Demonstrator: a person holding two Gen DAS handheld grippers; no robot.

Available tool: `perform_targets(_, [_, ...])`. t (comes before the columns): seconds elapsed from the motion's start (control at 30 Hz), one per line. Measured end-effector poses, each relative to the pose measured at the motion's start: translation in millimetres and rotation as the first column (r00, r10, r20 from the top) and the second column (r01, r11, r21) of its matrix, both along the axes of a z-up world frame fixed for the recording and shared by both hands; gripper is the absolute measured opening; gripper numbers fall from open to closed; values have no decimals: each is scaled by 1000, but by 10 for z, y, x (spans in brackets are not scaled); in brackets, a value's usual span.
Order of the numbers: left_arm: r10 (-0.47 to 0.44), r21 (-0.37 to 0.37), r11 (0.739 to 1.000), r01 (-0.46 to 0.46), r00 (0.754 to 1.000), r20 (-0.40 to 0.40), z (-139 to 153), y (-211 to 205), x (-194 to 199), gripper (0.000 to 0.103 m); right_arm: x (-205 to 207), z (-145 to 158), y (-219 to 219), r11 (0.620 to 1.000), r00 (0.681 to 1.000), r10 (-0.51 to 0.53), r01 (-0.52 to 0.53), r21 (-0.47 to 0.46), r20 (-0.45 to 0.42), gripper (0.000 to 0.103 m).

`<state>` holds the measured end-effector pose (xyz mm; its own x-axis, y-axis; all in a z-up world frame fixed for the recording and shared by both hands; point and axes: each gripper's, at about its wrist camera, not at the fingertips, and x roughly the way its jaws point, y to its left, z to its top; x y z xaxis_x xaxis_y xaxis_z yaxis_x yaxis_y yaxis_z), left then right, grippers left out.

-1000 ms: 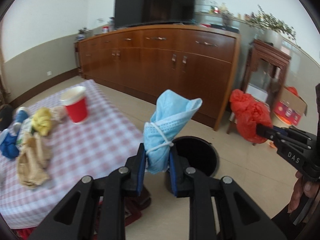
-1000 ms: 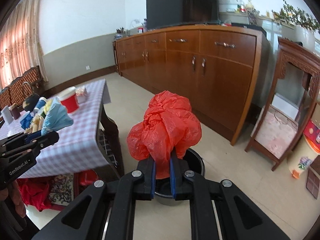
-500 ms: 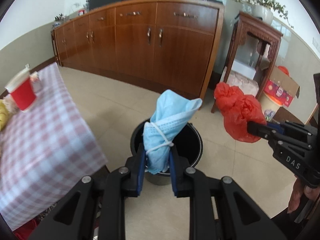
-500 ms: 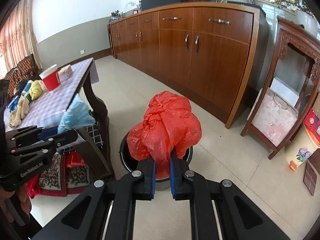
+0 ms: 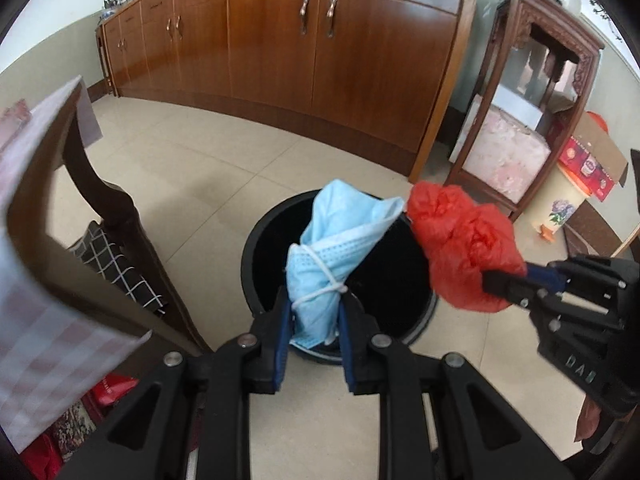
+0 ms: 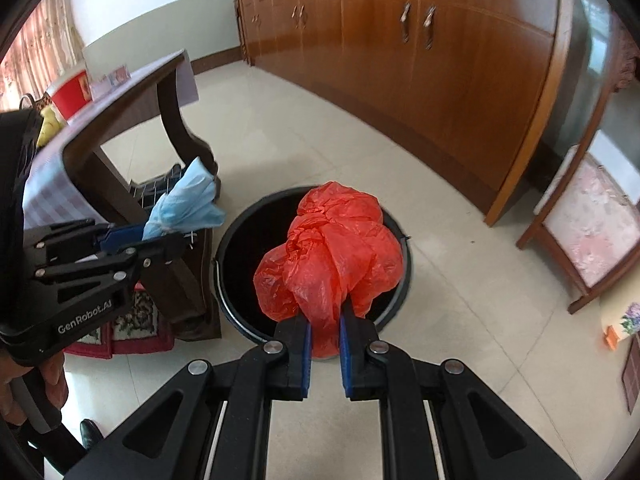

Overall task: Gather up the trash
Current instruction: 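Carry the mask and red bag to the black bucket and release both, then move both tools back toward the table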

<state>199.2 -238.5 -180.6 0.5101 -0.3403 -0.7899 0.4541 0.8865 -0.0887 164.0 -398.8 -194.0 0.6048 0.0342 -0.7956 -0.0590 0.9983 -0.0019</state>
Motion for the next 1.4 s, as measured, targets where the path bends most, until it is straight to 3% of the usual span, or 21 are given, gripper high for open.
perform_targets(0.23, [0, 32, 999, 2, 997, -71, -323, -98, 256, 23, 350, -386, -53, 998, 996, 57, -56, 12, -62, 12])
perform_targets(0.3, [-10, 32, 999, 14, 995, -102, -415, -131, 319, 30, 418, -469, -44, 995, 992, 97, -96, 16, -84, 15])
perform_targets(0.33, [-11, 37, 999, 15, 993, -118, -482, -138, 346, 48, 459, -521, -32, 994, 990, 104, -107, -23, -91, 23])
perform_targets(0.37, [-1, 39, 999, 6, 992, -125, -513, -125, 349, 72, 480, -577, -76, 994, 989, 91, -97, -48, -113, 63])
perform_targets(0.4, [12, 30, 1000, -9, 992, -123, -521, -86, 336, 78, 477, -587, -114, 995, 989, 91, -96, -39, -118, 99])
perform_targets(0.43, [23, 31, 999, -20, 993, -114, -518, -63, 331, 80, 434, -566, -169, 995, 992, 86, -91, -46, -97, 102])
perform_targets(0.5, [44, 43, 998, -40, 994, -102, -500, -21, 285, 85, 357, -538, -258, 995, 994, 58, -65, -73, -92, 102])
perform_targets(0.57, [62, 54, 997, -58, 994, -86, -475, -11, 220, 96, 260, -519, -354, 996, 995, 26, -34, -80, -96, 102])
perform_targets(0.63, [65, 69, 996, -61, 996, -65, -425, -22, 131, 99, 171, -475, -401, 996, 996, 7, -15, -84, -92, 103])
perform_targets(1.13, [110, 53, 992, -114, 991, 81, 522, 372, -555, 100, -537, 447, -44, 994, 994, -87, 91, -66, 66, 103])
perform_targets(1.4, [206, 26, 977, -212, 966, 154, 870, 852, -755, 100, -721, 761, 366, 997, 985, -64, 71, -35, 160, 103])
